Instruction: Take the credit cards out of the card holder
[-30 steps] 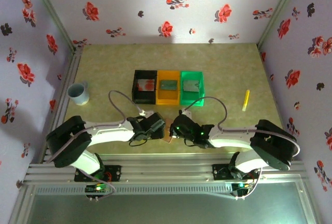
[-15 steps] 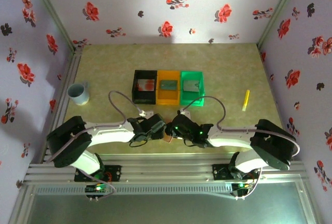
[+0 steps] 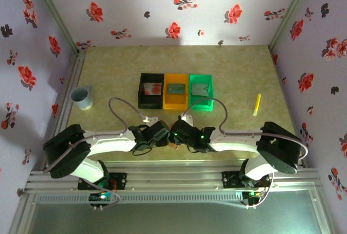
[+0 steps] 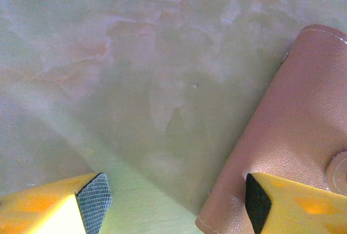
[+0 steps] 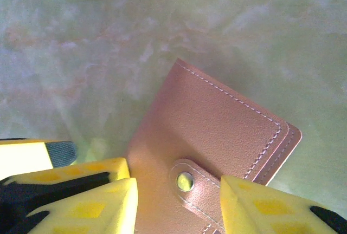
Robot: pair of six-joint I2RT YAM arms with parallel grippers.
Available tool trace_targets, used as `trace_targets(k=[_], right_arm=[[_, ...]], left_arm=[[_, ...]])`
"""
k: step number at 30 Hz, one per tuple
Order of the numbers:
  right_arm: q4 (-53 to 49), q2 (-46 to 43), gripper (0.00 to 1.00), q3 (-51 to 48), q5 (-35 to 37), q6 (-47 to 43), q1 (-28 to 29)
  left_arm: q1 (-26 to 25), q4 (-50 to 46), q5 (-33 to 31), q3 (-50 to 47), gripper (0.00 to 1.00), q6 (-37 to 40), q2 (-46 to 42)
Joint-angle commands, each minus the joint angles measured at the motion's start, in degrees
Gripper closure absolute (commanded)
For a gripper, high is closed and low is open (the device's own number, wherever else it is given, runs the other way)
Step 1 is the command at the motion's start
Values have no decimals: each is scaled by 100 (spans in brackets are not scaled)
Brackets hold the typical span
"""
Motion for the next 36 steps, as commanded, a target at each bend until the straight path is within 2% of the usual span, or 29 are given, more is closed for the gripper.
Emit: trace_targets(k=[1, 13, 23, 33, 35, 36], right_arm=[[-340, 194, 57, 113, 242, -90, 88], [-539, 601, 62, 304, 486, -321, 348], [-725, 1161, 70, 322, 561, -79, 366], [-192, 1127, 86, 57, 326, -84, 337], [-67, 1086, 92, -27, 217, -79, 284], [26, 1051, 99, -112, 161, -51, 243]], left_arm=[[-119, 1039, 1412, -371, 34, -248, 369], [-43, 1299, 1526, -572, 34, -296, 316], [-12, 1469, 1606, -675, 34, -319, 363], [-12, 1609, 1650, -740, 35, -346, 421], [-12, 1642, 1672, -749, 35, -354, 452], [-12, 1666, 1681, -751, 35, -356, 471]])
